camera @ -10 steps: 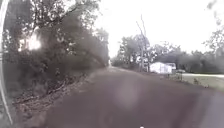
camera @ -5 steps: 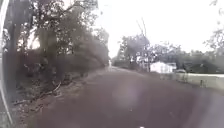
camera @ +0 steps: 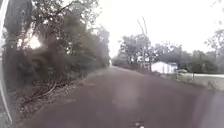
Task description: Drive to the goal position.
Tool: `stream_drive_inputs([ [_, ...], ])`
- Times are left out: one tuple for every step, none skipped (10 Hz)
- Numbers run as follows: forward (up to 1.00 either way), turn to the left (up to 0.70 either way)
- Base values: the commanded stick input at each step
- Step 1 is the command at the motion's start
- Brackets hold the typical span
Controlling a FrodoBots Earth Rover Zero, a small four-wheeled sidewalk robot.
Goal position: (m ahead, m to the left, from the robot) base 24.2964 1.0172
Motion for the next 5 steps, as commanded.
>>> stream_drive_inputs([
  [0.7, 0.03],
  [0.7, 0.01],
  [0.7, 0.01],
  [0.7, 0.01],
  [0.7, 0.01],
])
